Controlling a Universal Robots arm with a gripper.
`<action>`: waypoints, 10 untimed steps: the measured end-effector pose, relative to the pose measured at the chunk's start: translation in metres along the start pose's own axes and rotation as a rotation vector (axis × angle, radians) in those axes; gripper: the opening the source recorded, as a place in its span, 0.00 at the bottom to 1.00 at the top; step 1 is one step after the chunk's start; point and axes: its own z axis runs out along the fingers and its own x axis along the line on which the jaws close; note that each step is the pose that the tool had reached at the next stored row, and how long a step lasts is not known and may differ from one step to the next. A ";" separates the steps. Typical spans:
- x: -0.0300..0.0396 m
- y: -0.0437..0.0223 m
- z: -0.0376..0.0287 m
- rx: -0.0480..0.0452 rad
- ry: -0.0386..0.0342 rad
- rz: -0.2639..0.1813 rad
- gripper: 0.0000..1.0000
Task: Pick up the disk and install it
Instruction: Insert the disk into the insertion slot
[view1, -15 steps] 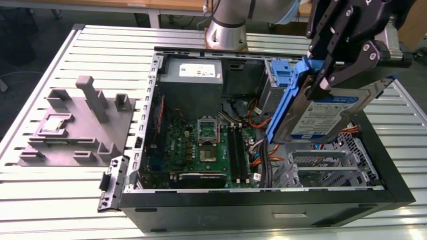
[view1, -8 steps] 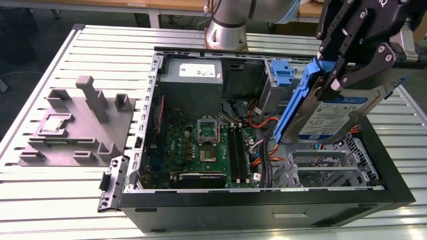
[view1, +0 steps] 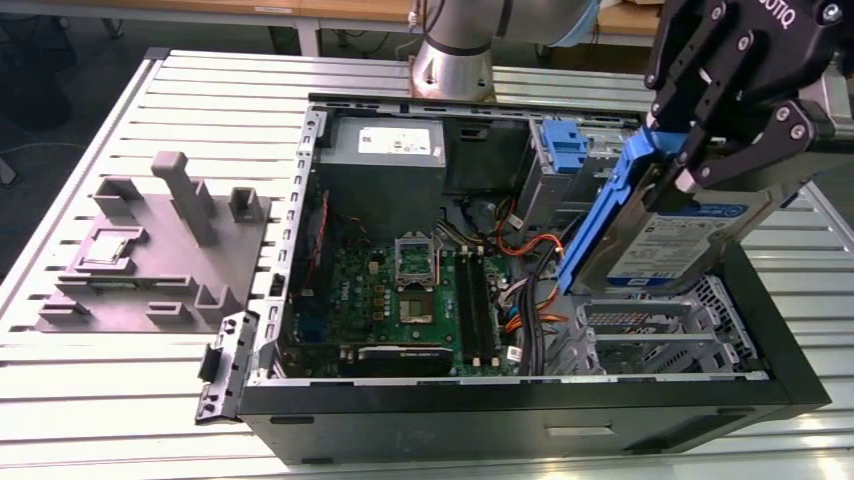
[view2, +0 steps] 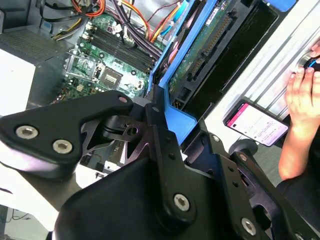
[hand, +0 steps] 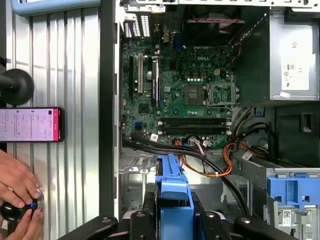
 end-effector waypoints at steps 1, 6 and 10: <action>0.0006 -0.0009 0.0002 0.0000 0.0006 0.000 0.36; 0.0016 -0.0057 0.0024 0.0000 0.0018 0.000 0.36; 0.0020 -0.0093 0.0037 0.0000 0.0017 0.000 0.36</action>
